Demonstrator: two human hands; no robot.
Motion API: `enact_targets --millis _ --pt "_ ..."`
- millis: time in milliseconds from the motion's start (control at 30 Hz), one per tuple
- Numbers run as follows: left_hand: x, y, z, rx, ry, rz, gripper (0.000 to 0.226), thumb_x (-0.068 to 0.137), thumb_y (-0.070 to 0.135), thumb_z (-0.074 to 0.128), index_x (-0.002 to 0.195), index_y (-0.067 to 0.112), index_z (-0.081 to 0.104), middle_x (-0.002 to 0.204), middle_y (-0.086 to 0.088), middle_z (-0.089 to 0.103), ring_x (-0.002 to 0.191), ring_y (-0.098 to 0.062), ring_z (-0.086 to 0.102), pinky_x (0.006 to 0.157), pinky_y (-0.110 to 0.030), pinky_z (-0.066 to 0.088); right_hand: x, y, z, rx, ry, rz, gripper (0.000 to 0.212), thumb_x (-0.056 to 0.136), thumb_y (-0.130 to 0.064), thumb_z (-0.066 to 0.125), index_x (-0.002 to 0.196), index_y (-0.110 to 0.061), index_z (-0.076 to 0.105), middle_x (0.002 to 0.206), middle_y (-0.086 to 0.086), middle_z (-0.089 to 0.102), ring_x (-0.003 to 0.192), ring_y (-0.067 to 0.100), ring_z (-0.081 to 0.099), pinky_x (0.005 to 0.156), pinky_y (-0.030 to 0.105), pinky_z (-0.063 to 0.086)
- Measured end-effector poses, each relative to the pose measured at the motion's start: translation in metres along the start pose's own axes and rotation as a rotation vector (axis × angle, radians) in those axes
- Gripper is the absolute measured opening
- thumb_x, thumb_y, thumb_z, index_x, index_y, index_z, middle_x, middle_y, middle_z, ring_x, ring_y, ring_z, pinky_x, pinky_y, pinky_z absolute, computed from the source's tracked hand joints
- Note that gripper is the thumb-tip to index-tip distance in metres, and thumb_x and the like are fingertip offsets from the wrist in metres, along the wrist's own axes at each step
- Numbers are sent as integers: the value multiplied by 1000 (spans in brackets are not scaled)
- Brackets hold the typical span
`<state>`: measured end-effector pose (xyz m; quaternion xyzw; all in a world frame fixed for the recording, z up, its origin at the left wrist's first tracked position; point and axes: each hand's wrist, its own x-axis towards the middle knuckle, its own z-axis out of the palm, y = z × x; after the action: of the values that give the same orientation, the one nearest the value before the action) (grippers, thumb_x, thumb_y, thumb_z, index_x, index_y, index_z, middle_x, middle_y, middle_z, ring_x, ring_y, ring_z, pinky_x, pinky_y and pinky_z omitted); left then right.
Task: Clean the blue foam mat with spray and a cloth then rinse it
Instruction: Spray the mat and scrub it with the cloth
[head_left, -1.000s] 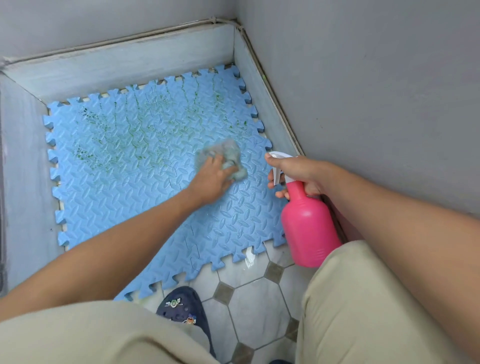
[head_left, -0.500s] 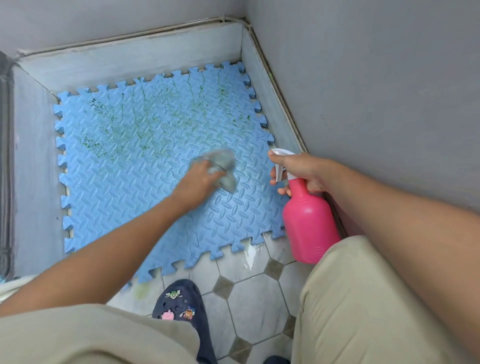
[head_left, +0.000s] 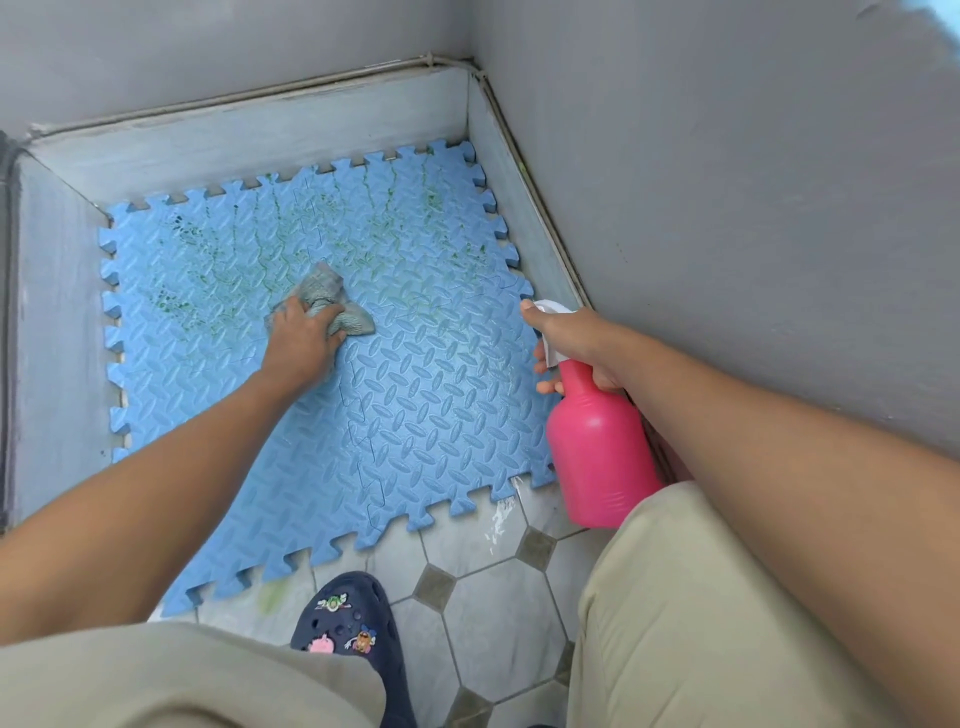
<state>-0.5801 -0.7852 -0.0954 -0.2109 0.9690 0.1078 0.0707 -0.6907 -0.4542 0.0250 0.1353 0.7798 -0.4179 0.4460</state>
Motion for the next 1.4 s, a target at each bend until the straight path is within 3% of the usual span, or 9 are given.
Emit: enact_targets --millis 200,367,500,667,767,867,1000,1200,1400 --pt "-2 5 0 -9 -43 -10 44 99 35 55 141 23 52 132 -29 40 119 -47 42 106 -55 36 3 5 3 -118 -119 32 54 102 -56 51 152 -36 41 92 6 47 57 16 54 48 29 58" --pt "-15 23 -3 -63 -65 67 42 96 32 60 136 19 58 124 -28 45 114 -45 46 101 -51 37 2 8 10 -166 -207 66 60 100 -60 52 150 -30 40 100 11 56 67 26 65 43 28 54" --pt "-47 65 6 -108 -104 387 42 94 43 52 127 19 64 115 -23 48 104 -37 49 95 -55 44 4 2 7 -106 -153 -3 48 103 -55 49 146 -34 44 87 8 49 50 19 55 40 22 45" --pt "-93 136 39 42 -176 1007 39 99 47 47 130 27 58 110 -13 50 96 -28 49 89 -40 44 15 -2 5 10 19 -113 48 99 -58 51 127 -20 56 78 11 51 41 21 52 45 25 44" --pt "-90 157 47 111 -92 1114 32 97 38 54 127 29 50 107 -17 54 92 -31 52 86 -42 48 21 -6 4 70 99 -125 57 94 -62 57 115 -9 60 66 10 54 40 23 53 46 27 44" --pt "-53 156 49 46 -6 963 33 96 38 50 126 26 49 108 -22 55 99 -37 54 94 -47 45 18 -15 8 119 61 -111 60 93 -64 59 107 -6 65 64 10 56 40 22 53 45 26 45" --pt "9 128 32 -8 31 504 45 94 36 58 137 23 58 122 -31 52 114 -49 48 101 -54 42 9 -16 8 42 -44 -73 60 93 -67 58 84 -7 62 67 10 60 39 19 53 43 22 44" --pt "38 -6 12 -5 69 -123 46 97 39 52 139 19 54 131 -37 44 122 -51 41 109 -54 31 8 -17 6 -13 -35 -108 65 91 -68 60 93 -4 65 81 12 65 43 19 54 46 26 44" --pt "-23 -135 -10 45 24 -540 50 102 38 44 147 17 43 139 -40 33 131 -51 33 113 -51 24 -8 -40 29 -141 -179 -202 65 89 -73 57 100 -11 68 98 10 72 47 23 62 48 25 44"
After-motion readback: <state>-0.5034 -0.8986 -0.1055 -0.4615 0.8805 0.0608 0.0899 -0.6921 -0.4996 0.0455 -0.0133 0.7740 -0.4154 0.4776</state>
